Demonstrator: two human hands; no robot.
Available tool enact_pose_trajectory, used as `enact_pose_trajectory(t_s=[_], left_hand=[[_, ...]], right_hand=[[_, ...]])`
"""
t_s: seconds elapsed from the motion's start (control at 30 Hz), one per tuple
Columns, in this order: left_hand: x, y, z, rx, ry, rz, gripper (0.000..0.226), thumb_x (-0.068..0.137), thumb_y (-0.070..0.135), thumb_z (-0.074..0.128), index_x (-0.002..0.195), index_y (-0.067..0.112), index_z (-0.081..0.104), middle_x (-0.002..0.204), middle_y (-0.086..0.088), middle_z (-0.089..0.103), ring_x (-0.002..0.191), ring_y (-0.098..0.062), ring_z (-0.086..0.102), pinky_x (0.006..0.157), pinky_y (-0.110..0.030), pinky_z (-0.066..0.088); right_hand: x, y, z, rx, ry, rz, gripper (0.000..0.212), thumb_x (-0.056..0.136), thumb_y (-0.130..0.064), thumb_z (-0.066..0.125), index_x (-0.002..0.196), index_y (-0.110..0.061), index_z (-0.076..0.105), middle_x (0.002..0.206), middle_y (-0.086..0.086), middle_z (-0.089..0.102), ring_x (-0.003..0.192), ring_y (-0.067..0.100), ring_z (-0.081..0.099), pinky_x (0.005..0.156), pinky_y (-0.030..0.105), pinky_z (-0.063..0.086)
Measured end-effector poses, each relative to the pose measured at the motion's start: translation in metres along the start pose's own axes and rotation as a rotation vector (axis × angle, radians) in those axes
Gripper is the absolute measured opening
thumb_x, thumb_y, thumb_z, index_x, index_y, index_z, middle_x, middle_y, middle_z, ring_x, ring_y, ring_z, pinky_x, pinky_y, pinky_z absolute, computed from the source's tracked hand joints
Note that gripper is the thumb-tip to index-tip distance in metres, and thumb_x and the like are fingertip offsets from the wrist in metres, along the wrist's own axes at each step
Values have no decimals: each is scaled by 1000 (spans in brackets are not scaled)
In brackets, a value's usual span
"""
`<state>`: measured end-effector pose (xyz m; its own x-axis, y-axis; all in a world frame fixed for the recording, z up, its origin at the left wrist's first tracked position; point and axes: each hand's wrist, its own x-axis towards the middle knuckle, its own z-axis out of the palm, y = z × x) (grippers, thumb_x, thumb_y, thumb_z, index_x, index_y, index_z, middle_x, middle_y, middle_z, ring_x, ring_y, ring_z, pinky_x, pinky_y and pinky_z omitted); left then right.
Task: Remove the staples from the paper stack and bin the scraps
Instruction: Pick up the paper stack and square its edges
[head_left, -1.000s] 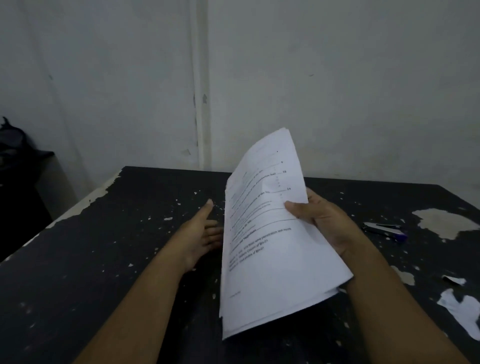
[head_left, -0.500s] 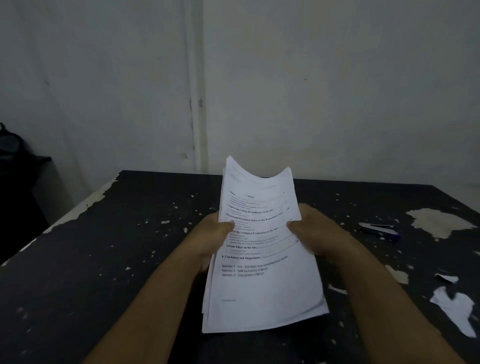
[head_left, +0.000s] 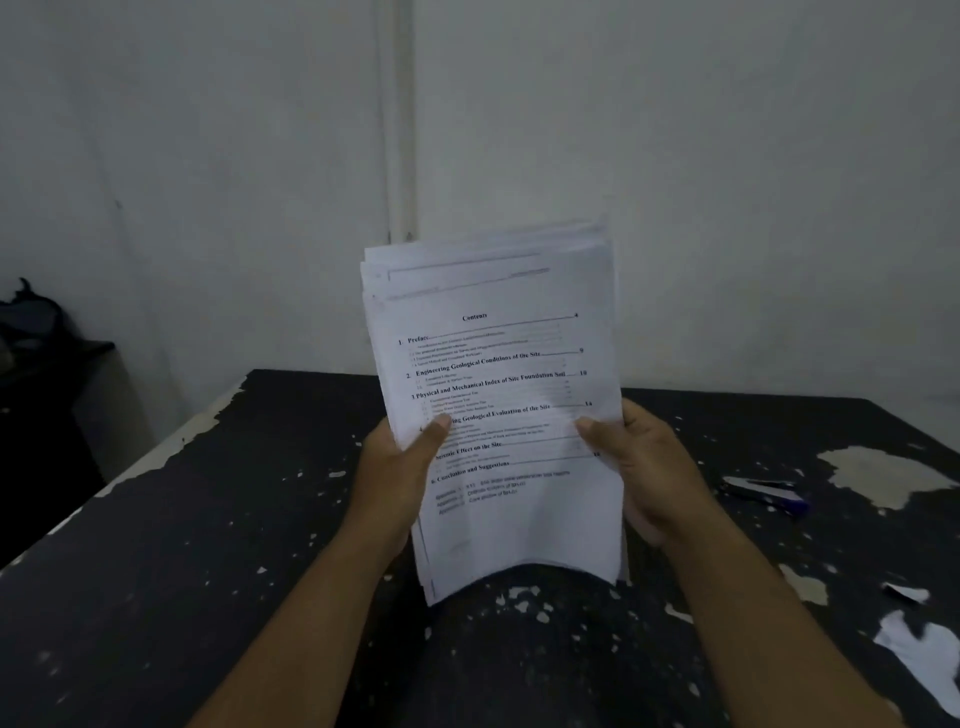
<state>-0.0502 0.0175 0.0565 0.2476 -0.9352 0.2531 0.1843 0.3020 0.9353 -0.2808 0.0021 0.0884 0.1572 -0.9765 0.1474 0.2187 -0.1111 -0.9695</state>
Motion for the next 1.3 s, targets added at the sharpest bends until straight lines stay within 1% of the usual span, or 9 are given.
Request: enact_pose_trajectory(t_s=[0.1,0.2,0.3,0.5,0.77,1.0,1.13,1.23,1.3], left_hand=[[8,13,0,12,7,49,23,92,26,69,116,27,69,106,6,77,94,-13,74,72,-26,60],[16,27,1,59,-27,74,20,93,27,68,113,29,68,103,9,77,92,-11,74,70,-26,60],[19,33,1,69,-85,80,17,93,28,67,110,29,69,103,8,77,92,-12,74,66,-21,59],[16,31,4,14,-120,57,20,92,33,66,112,30,71,108,3,76,97,-15,74,72,-25,60],[19,38,3,1,-109,62,28,88,40,67,111,25,70,105,0,77,95,-19,74,71,-25,60],[23,51,6,13,-104,113,20,88,45,65,101,32,74,103,-2,78,92,-20,75,70,-27,60],[28,59,7,34,-46,148,37,84,52,65,108,24,70,100,-1,78,90,-20,75,68,-30,60],[31,64,9,54,-18,160,37,84,54,63,105,24,69,95,1,79,85,-18,76,64,-28,60],[32,69,10,54,-13,176,34,84,53,62,100,25,70,92,2,79,82,-16,76,61,-24,59]], right_hand=[[3,-2,1,60,-40,-18,27,91,-15,64,118,-11,68,112,10,75,101,28,72,77,38,61],[8,-10,1,-102,-21,-49,20,97,-15,59,113,-19,70,108,1,76,98,22,73,74,34,61],[15,-15,-3,-190,-4,-66,22,98,-14,58,113,-25,70,107,-6,77,97,17,73,81,36,58],[19,-15,-6,-78,-13,-38,24,98,-16,57,119,-23,68,115,1,74,104,22,71,90,43,54],[23,-24,-3,48,-15,-90,29,90,-22,64,118,-15,67,114,7,74,104,26,71,81,36,58],[26,-37,1,106,-36,-153,39,80,-30,70,115,-12,68,112,11,74,101,26,72,75,32,59],[28,-45,4,28,-34,-184,38,77,-43,71,107,-20,72,108,10,75,98,27,72,75,36,60],[30,-50,8,-27,-5,-202,37,80,-46,67,105,-19,71,103,8,77,94,26,73,74,36,61],[31,-53,10,-31,-1,-219,27,89,-40,64,104,-19,71,102,8,77,92,25,74,74,37,61]])
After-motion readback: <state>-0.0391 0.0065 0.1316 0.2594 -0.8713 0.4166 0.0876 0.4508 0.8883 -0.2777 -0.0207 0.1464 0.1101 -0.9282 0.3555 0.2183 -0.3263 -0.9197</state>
